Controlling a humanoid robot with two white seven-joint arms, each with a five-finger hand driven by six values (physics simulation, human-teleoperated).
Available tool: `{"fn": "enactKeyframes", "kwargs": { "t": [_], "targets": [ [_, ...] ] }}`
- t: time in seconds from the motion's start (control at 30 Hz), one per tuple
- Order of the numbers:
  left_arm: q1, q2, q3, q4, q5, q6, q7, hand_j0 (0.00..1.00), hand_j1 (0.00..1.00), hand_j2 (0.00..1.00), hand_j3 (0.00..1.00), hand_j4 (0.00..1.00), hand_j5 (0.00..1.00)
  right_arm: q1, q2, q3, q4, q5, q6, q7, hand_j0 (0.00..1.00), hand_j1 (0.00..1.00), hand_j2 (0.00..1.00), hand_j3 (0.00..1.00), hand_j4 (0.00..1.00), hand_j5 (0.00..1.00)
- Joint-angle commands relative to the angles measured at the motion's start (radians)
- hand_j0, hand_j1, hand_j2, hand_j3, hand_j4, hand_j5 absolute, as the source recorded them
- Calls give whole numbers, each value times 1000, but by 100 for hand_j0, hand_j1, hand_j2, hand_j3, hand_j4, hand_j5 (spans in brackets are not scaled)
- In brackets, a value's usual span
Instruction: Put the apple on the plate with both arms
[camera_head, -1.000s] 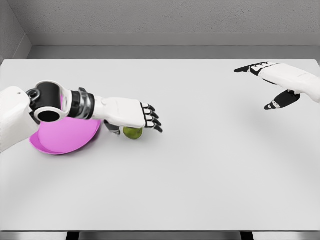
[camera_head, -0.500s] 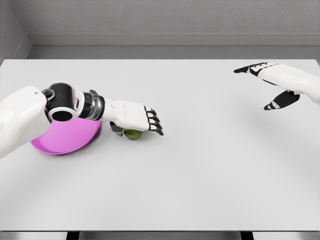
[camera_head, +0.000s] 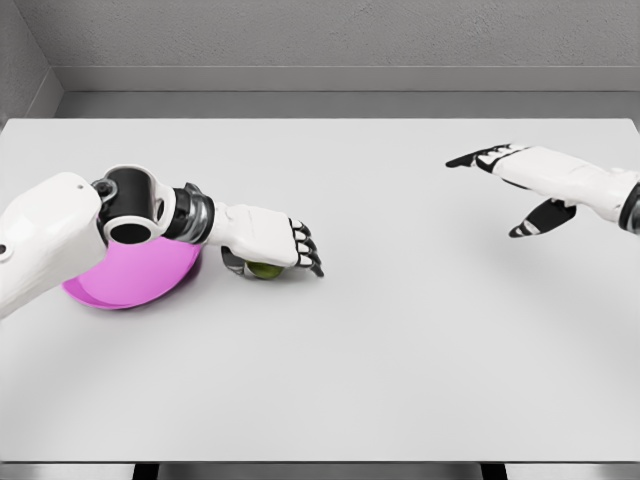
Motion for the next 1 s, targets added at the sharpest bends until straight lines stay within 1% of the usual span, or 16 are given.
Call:
{"fn": "enactKeyframes", "kwargs": {
  "t": [0.0, 0.13, 0.23, 0.27, 0.37, 0.43, 0.53, 0.63, 0.7, 0.73, 0.77, 0.93, 0.97],
  "targets": [
    [0, 0, 1, 1, 5, 2, 0, 97, 97, 97, 97, 97, 97, 0, 0, 8, 1, -2, 1, 0, 100, 100, 100, 100, 100, 100],
    [-6, 0, 1, 1, 11, 2, 0, 97, 97, 97, 97, 97, 97, 0, 0, 8, -1, -2, 1, 0, 100, 100, 100, 100, 100, 100],
    [-6, 1, 1, -1, 9, 2, 0, 90, 90, 90, 90, 90, 90, -2, 0, 8, -1, -2, 1, 0, 100, 100, 100, 100, 100, 100],
    [-6, 2, 1, -1, 8, 2, 0, 85, 85, 85, 85, 85, 85, -2, 0, 8, -1, -2, 1, 0, 100, 100, 100, 100, 100, 100],
    [-6, 4, 1, -1, 3, 2, 0, 76, 76, 76, 76, 76, 76, -2, -1, 8, -1, -2, 1, 0, 100, 100, 100, 100, 100, 100],
    [-6, 4, 1, -1, 3, 2, 0, 73, 73, 73, 73, 73, 73, -2, -1, 8, -1, -2, 1, 0, 100, 100, 100, 100, 100, 100],
    [-6, 4, 1, -1, 2, 2, 0, 64, 64, 64, 64, 64, 64, -2, -1, 8, -1, -2, 1, 0, 100, 100, 100, 100, 100, 100],
    [-6, 2, 1, -1, -1, 2, 0, 59, 59, 59, 59, 59, 59, 0, 0, 8, 1, -2, 1, 0, 100, 100, 100, 100, 100, 100],
    [-6, 2, 1, 1, -1, 2, 0, 53, 53, 53, 53, 53, 53, -2, 0, 8, -1, -2, 1, 0, 100, 100, 100, 100, 100, 100],
    [-6, 2, 1, -1, -1, 2, 0, 52, 52, 52, 52, 52, 52, 0, -1, 8, -1, -2, 1, 0, 100, 100, 100, 100, 100, 100],
    [-6, 2, 1, 1, -1, 2, 0, 49, 49, 49, 49, 49, 49, 0, -1, 8, -1, -2, 1, 0, 100, 100, 100, 100, 100, 100],
    [-5, 4, 1, 1, -1, 2, 0, 43, 43, 43, 43, 43, 43, -2, -1, 8, -1, -2, 1, 0, 100, 100, 100, 100, 100, 100],
    [-5, 5, 1, 1, -1, 2, 0, 38, 38, 38, 38, 38, 38, 0, -1, 8, -1, -2, 1, 0, 100, 100, 100, 100, 100, 100]
  ]
}}
